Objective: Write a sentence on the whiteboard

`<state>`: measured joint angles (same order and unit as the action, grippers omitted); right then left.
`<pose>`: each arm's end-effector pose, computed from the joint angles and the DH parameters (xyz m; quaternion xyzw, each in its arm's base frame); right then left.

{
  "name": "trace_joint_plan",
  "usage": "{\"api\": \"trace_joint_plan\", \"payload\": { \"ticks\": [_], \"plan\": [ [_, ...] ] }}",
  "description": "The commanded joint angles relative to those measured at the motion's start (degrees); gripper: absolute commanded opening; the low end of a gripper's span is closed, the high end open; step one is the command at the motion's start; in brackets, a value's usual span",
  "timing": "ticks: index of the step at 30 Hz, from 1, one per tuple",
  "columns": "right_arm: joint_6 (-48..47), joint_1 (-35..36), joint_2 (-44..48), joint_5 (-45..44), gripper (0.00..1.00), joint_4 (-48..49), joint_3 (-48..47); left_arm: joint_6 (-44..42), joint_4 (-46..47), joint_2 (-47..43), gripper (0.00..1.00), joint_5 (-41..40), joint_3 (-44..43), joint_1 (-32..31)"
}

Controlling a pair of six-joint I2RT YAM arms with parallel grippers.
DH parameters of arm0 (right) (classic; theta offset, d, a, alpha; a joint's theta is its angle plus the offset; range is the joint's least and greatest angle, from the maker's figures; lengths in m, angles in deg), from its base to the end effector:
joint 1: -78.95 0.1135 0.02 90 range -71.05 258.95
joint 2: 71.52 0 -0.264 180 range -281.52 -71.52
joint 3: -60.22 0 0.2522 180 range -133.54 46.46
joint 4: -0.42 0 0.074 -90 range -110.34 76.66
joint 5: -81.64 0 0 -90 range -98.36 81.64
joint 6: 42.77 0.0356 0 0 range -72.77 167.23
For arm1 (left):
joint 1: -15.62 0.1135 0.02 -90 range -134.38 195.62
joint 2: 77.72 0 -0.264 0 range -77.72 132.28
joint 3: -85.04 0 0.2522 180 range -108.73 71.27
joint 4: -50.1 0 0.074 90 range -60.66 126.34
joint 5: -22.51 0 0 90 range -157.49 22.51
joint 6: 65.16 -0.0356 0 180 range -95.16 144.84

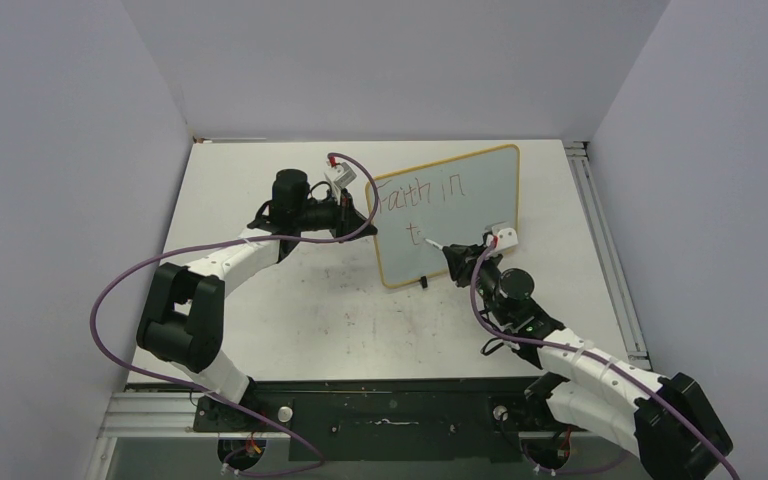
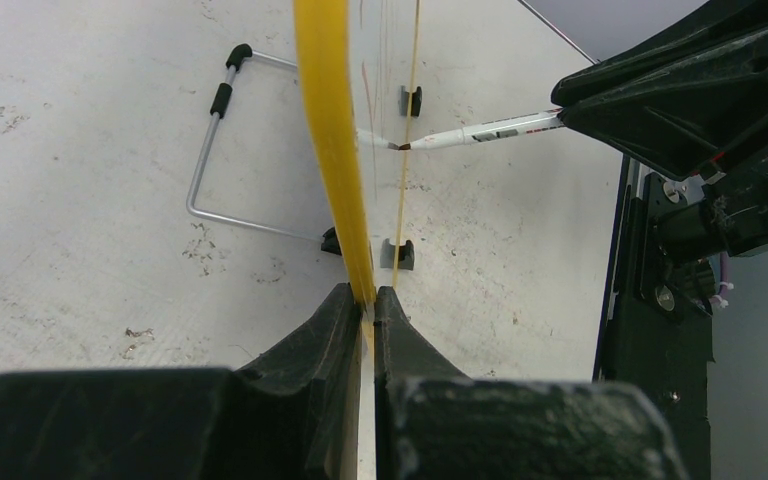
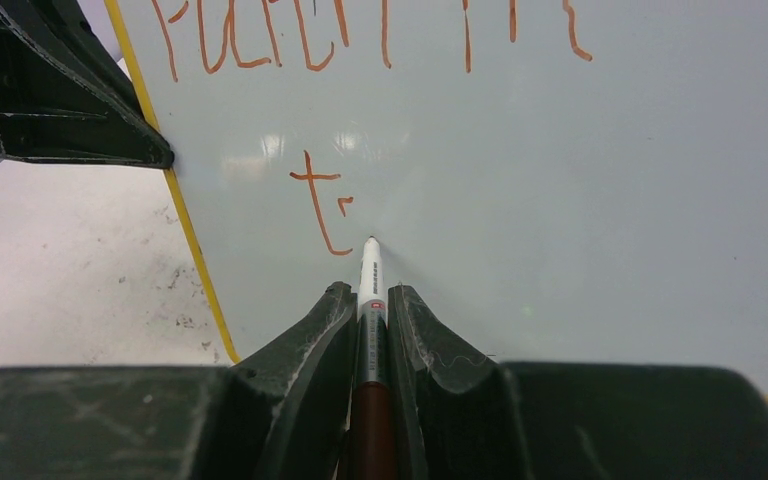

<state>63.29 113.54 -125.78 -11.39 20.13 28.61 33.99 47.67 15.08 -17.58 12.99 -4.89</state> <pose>0.1723 0.1165 0.2250 -0.0987 0.7182 0.2772 0.6305 0.3256 -0.1509 0.2497 0.3061 0.7301 -0.4682 0.3924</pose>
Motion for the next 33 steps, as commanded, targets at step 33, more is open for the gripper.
{"api": "trace_joint_plan", "payload": {
  "ticks": [33],
  "plan": [
    [1.52,0.3,0.03,1.04,0.05,2.93,0.03,-0.09,0.09,-0.07,0.0,1.75,-2.51,-0.05]
  ]
}}
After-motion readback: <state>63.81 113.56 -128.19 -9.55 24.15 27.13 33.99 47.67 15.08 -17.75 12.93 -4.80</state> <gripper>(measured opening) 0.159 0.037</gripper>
